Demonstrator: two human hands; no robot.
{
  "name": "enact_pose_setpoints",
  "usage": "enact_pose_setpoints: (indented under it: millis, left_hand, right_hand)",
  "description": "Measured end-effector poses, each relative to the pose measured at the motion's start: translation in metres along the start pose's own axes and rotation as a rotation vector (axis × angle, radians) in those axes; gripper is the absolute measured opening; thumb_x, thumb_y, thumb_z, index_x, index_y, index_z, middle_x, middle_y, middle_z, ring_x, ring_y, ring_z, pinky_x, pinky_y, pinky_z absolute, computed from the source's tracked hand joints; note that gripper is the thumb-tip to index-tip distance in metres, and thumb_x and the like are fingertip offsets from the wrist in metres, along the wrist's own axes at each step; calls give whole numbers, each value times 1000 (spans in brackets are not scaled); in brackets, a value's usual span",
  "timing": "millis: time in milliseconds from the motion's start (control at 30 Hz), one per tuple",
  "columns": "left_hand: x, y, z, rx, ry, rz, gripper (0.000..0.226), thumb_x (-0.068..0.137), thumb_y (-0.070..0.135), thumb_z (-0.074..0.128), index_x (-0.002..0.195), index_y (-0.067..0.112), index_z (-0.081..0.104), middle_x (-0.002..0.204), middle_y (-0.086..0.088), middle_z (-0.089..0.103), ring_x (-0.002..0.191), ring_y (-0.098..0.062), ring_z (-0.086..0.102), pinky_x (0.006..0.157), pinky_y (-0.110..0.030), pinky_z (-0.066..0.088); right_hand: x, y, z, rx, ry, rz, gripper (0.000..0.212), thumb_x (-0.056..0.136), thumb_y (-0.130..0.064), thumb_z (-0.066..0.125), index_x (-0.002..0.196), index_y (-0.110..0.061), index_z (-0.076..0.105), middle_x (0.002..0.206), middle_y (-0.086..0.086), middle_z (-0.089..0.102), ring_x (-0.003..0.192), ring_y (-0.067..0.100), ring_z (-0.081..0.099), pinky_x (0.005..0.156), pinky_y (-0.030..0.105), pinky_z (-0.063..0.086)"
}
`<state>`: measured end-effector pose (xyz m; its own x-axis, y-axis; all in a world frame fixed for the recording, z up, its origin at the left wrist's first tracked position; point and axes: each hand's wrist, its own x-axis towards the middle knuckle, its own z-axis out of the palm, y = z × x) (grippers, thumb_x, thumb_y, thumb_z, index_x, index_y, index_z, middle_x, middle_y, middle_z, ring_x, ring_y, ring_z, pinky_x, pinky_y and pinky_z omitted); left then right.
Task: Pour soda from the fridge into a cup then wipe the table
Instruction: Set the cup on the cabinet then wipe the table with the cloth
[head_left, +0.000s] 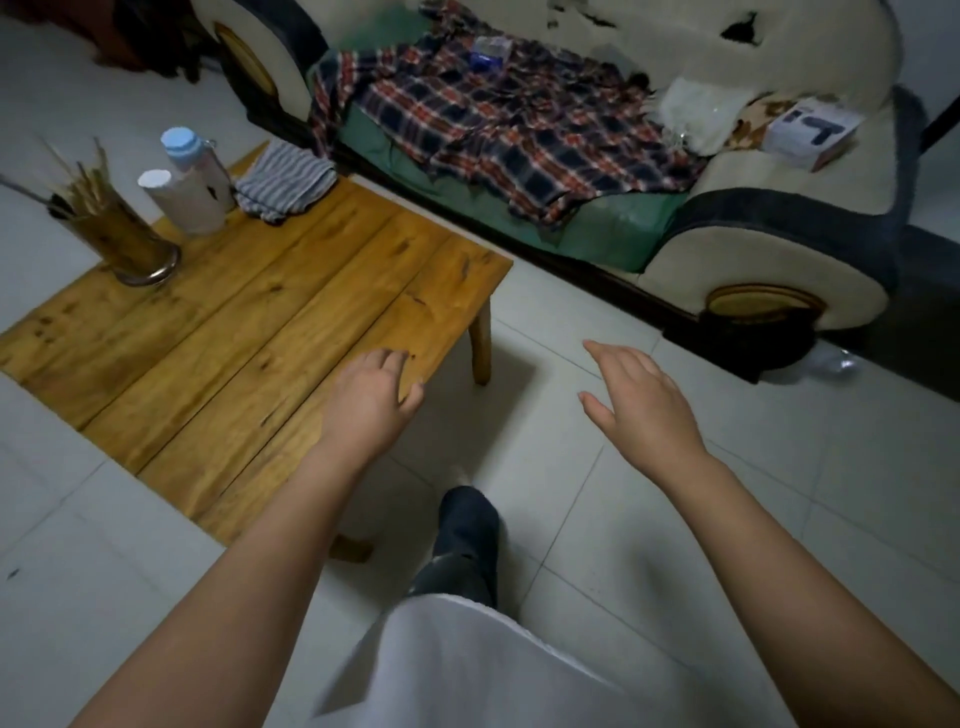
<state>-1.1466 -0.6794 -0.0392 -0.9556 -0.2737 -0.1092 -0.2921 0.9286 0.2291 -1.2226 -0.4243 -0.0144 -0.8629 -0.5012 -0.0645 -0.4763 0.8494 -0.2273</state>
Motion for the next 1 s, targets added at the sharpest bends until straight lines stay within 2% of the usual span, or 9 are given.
enact_pose_setpoints:
  millis: [400, 700, 867, 1000]
  left_hand:
    - [144, -66, -28, -28, 64, -230, 48, 94, 37, 44, 133, 10, 46, 129, -8, 54, 119, -25, 48, 95, -35, 39]
    - [173, -109, -47, -57, 90, -493, 47, 93, 34, 48, 132, 7, 48, 128, -12, 54, 120, -28, 47, 97, -35, 38]
    - [183, -112, -49, -108, 121, -675, 48, 93, 31, 50, 133, 5, 47, 129, -15, 53, 121, -31, 46, 100, -38, 37]
    - [194, -109, -46, -134, 138, -804, 48, 94, 32, 47, 135, 8, 44, 132, -12, 51, 123, -27, 45, 100, -35, 36]
  right_hand:
    - [230, -42, -9, 15, -43, -270, 54, 92, -31, 52, 140, -15, 33, 140, 2, 44, 132, 19, 35, 104, 33, 33]
    - [351, -91, 7, 53, -142, -533, 53, 92, -33, 50, 140, -17, 33, 139, 3, 45, 130, 19, 37, 106, 34, 32]
    - [407, -113, 18, 57, -220, -692, 53, 93, -32, 50, 140, -16, 33, 140, 4, 45, 132, 20, 36, 106, 34, 31]
    - [443, -124, 21, 52, -266, -791, 53, 93, -32, 49, 140, -15, 34, 142, 6, 43, 133, 21, 35, 107, 35, 31]
